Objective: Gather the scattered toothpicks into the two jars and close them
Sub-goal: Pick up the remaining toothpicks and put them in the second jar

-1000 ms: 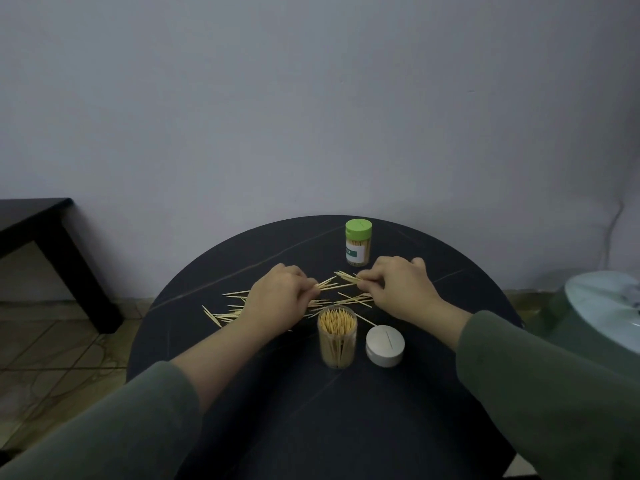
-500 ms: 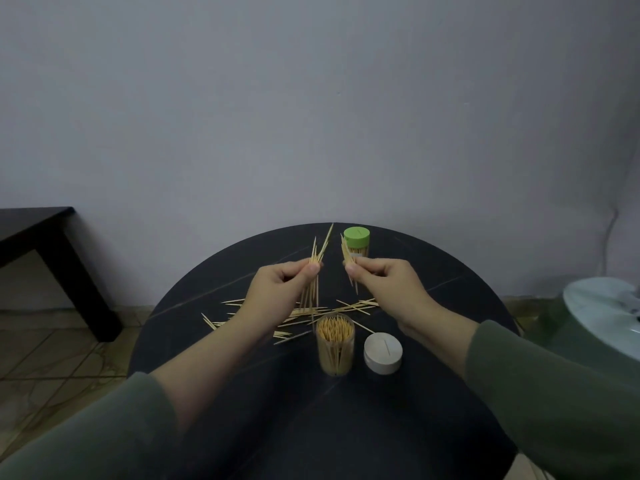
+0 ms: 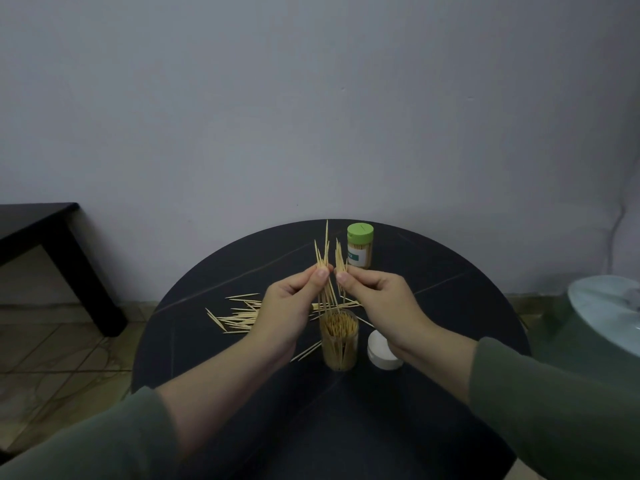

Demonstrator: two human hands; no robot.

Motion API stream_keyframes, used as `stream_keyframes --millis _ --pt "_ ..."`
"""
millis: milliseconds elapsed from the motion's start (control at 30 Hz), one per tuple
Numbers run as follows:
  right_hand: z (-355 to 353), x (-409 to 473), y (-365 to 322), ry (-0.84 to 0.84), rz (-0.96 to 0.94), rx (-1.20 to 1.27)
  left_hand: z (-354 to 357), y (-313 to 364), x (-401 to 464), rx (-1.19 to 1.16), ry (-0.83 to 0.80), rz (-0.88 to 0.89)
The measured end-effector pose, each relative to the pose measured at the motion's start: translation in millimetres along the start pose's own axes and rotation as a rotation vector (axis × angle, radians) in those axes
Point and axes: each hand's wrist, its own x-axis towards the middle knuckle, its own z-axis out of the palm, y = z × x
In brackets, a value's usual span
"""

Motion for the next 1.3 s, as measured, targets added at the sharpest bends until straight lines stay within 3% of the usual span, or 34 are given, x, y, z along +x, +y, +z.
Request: stream_keyframes --millis 367,833,1300 --pt "3 -13 7 0.05 0.029 0.029 6 -3 -7 -0.066 -0.003 -0.02" --pt "-5 -16 11 -0.065 0.132 -0.102 7 -5 -4 -0.133 0.036 -0.081" --pt "-18 -10 7 -0.19 0.065 -0.333 1 -11 -8 -0.15 0.057 -0.108"
